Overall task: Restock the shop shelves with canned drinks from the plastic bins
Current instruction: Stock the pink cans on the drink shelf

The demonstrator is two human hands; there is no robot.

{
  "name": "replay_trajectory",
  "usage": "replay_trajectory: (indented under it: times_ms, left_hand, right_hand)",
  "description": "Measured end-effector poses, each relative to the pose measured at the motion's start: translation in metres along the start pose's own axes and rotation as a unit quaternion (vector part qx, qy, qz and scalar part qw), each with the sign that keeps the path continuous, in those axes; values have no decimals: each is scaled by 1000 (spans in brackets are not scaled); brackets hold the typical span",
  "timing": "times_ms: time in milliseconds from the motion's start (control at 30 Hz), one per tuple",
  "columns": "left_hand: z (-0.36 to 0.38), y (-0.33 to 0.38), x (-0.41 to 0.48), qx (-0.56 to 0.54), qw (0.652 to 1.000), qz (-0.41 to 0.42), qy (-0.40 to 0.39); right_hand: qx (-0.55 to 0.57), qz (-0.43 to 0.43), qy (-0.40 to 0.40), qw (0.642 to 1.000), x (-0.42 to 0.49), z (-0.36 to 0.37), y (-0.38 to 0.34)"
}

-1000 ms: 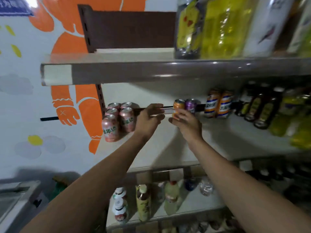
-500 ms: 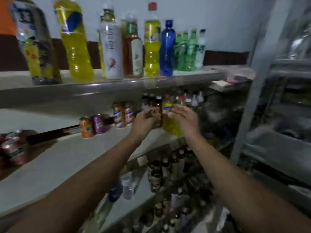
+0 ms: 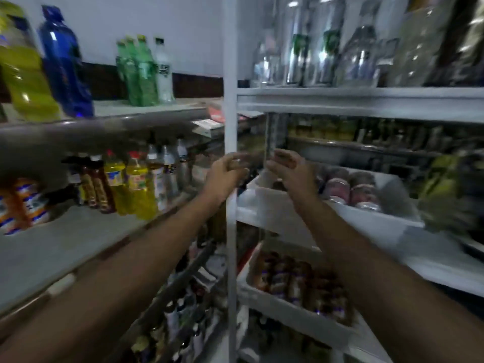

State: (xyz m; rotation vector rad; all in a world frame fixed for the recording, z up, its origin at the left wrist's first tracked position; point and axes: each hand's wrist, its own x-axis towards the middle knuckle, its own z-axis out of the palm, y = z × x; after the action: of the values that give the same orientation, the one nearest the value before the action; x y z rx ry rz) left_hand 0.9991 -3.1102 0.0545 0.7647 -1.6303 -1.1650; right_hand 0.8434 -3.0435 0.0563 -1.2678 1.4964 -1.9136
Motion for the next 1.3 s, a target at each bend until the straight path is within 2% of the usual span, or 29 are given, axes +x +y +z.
replay_trajectory:
  times_ms: [100, 333, 433, 500, 767, 967, 1100, 1200, 1300]
  left_hand:
    - [41, 3, 13, -16, 999, 1, -45]
    - [141, 4, 38, -5, 993, 25, -118]
    - [176, 2, 37, 39, 984, 19, -174]
    - [192, -1, 39, 86, 978, 35, -185]
    - [192, -3, 39, 178, 960, 29, -214]
    - [196, 5, 38, 303, 921, 26, -244]
    - [191, 9, 36, 254, 941, -15, -225]
    - [180, 9, 36, 122, 971, -75, -192]
    - [169, 16, 36, -8, 989, -96, -115]
  right_hand:
    - [-1, 16, 33, 999, 12, -42, 4]
    - [-77, -24, 111, 991, 34, -134, 10]
    - [-28, -12, 133, 991, 40, -154, 16]
    - [0, 6, 143, 990, 43, -157, 19]
    - [-17, 5, 142, 990, 50, -156, 27]
    - [-8, -7, 151, 988, 49, -157, 26]
    - [9, -3, 150, 989, 48, -159, 28]
    - [20, -8, 151, 988, 46, -161, 27]
    - [9, -19, 163, 986, 45, -160, 26]
